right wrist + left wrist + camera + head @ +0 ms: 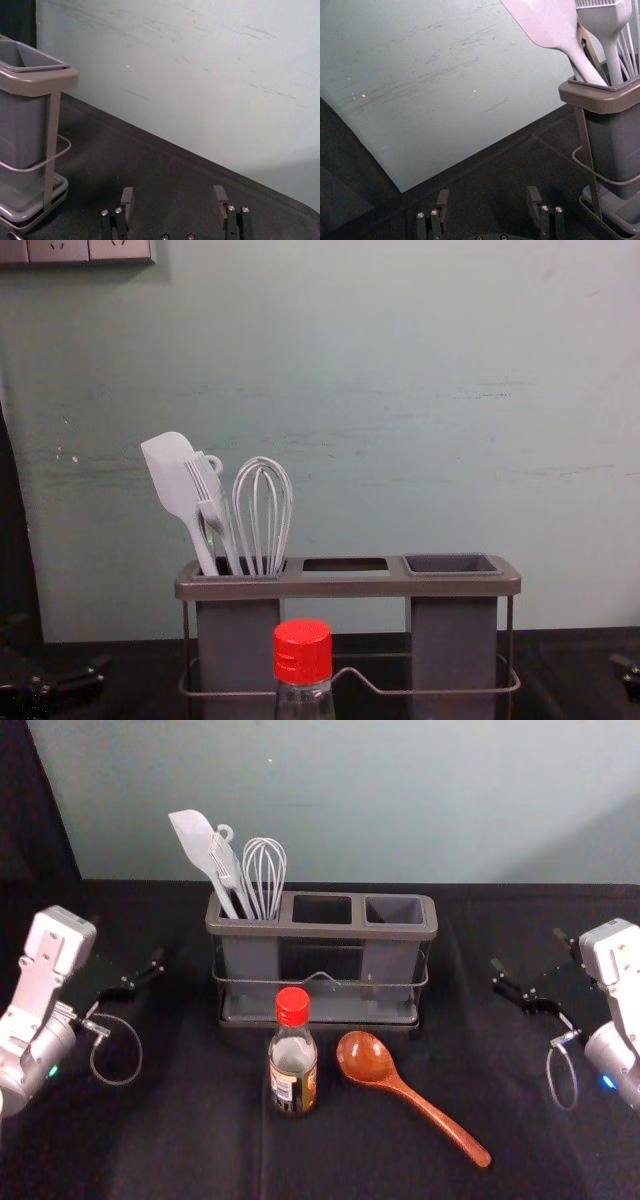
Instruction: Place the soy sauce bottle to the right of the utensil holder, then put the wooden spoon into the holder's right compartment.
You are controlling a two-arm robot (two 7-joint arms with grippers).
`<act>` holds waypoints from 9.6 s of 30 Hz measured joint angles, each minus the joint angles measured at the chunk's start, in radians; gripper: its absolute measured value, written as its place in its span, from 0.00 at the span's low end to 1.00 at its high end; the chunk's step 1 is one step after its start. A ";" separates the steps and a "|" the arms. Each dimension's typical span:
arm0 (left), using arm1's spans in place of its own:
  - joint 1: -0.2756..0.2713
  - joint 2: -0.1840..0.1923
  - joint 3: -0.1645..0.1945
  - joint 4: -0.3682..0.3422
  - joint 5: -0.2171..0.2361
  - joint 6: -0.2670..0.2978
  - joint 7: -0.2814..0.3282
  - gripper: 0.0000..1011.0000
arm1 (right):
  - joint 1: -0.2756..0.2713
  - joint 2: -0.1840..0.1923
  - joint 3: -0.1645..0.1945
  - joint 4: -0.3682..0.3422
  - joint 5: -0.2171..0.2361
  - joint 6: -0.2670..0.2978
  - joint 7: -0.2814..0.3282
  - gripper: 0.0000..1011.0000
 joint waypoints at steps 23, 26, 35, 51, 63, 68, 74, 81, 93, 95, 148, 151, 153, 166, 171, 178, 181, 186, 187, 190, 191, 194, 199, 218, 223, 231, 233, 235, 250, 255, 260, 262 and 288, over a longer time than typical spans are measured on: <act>0.000 0.000 0.000 0.000 0.000 0.000 0.000 0.99 | 0.000 0.000 0.000 0.000 0.000 0.000 0.000 0.99; 0.000 0.000 0.000 0.000 0.000 0.000 0.000 0.99 | 0.000 0.000 0.000 0.000 0.000 0.000 0.000 0.99; 0.000 0.000 0.000 0.000 0.000 0.000 0.000 0.99 | 0.000 0.000 0.000 0.000 0.000 0.000 0.000 0.99; 0.000 0.000 0.000 0.000 0.000 0.000 0.000 0.99 | 0.000 0.000 0.000 0.000 0.000 0.000 0.000 0.99; 0.000 0.000 0.000 0.000 0.000 0.000 0.000 0.99 | 0.000 0.000 0.000 0.000 0.000 0.000 0.000 0.99; 0.000 0.000 0.000 0.000 0.000 0.000 0.000 0.99 | 0.000 0.000 0.000 0.000 0.000 0.000 0.000 0.99; 0.000 0.000 0.000 0.000 0.000 0.000 0.000 0.99 | 0.000 0.000 0.000 0.000 0.000 0.000 0.000 0.99; 0.000 0.000 0.000 0.000 0.000 0.000 0.000 0.99 | 0.000 0.000 0.000 0.000 0.000 0.000 0.000 0.99; 0.000 0.000 0.000 0.000 0.000 0.000 0.000 0.99 | 0.000 0.000 0.000 0.000 0.000 0.000 0.000 0.99; 0.000 0.000 0.000 0.000 0.000 0.000 0.000 0.99 | 0.000 0.000 0.000 0.000 0.000 0.000 0.000 0.99; 0.000 0.000 0.000 0.000 0.000 0.000 0.000 0.99 | -0.334 0.136 0.135 -0.369 0.274 -0.011 0.386 0.99; 0.000 0.000 0.000 0.000 0.000 0.000 0.000 0.99 | -0.336 0.120 0.125 -0.378 0.274 -0.025 0.411 0.99; 0.000 0.000 0.000 0.000 0.000 0.000 0.000 0.99 | -0.334 0.108 0.115 -0.381 0.273 -0.030 0.423 0.99; 0.000 0.000 0.000 0.000 0.000 0.000 0.000 0.99 | -0.247 -0.013 0.032 -0.380 0.200 0.018 0.453 0.99; 0.000 0.000 0.000 0.000 0.000 0.000 0.000 0.99 | -0.214 -0.068 0.004 -0.368 0.162 0.052 0.445 0.99; 0.000 0.000 0.000 0.000 0.000 0.000 0.000 0.99 | -0.197 -0.137 -0.020 -0.368 0.122 0.084 0.408 0.99; 0.000 0.000 0.000 0.000 0.000 0.000 0.000 0.99 | -0.191 -0.169 -0.025 -0.364 0.107 0.100 0.387 0.99; 0.000 0.000 0.000 0.000 0.000 0.000 0.000 0.99 | -0.179 -0.211 -0.034 -0.355 0.083 0.120 0.364 0.99; 0.000 0.000 0.000 0.000 0.000 0.000 0.000 0.99 | -0.177 -0.216 -0.036 -0.354 0.078 0.123 0.361 0.99; 0.000 0.000 0.000 0.000 0.000 0.000 0.000 0.99 | -0.171 -0.236 -0.044 -0.353 0.057 0.133 0.353 0.99; 0.000 0.000 0.000 0.000 0.000 0.000 0.000 0.99 | -0.168 -0.244 -0.048 -0.351 0.046 0.139 0.351 0.99; 0.000 0.000 0.000 0.000 0.000 0.000 0.000 0.99 | -0.165 -0.259 -0.054 -0.348 0.028 0.148 0.346 0.99; 0.000 0.000 0.000 0.000 0.000 0.000 0.000 0.99 | -0.165 -0.281 -0.055 -0.344 0.002 0.152 0.340 0.98; 0.000 0.000 0.000 0.000 0.000 0.000 0.000 0.99 | -0.182 -0.310 -0.024 -0.340 -0.016 0.165 0.360 0.44; 0.000 0.000 0.000 0.000 0.000 0.000 0.000 0.99 | -0.195 -0.304 -0.013 -0.350 -0.015 0.163 0.366 0.39; 0.000 0.000 0.000 0.000 0.000 0.000 0.000 0.99 | -0.224 -0.280 0.018 -0.392 0.003 0.153 0.374 0.39; 0.000 0.000 0.000 0.000 0.000 0.000 0.000 0.99 | -0.236 -0.267 0.033 -0.414 0.016 0.150 0.378 0.39; 0.000 0.000 0.000 0.000 0.000 0.000 0.000 0.99 | -0.249 -0.254 0.048 -0.436 0.032 0.149 0.384 0.39; 0.000 0.000 0.000 0.000 0.000 0.000 0.000 0.99 | -0.281 -0.166 0.155 -0.471 0.130 0.138 0.405 0.39; 0.000 0.000 0.000 0.000 0.000 0.000 0.000 0.99 | -0.271 -0.140 0.199 -0.439 0.157 0.136 0.405 0.39; 0.000 0.000 0.000 0.000 0.000 0.000 0.000 0.99 | -0.262 -0.123 0.237 -0.405 0.170 0.130 0.398 0.39; 0.000 0.000 0.000 0.000 0.000 0.000 0.000 0.99 | -0.255 -0.120 0.251 -0.388 0.173 0.127 0.392 0.39; 0.000 0.000 0.000 0.000 0.000 0.000 0.000 0.99 | -0.071 -0.179 0.221 -0.150 0.132 0.084 0.405 0.39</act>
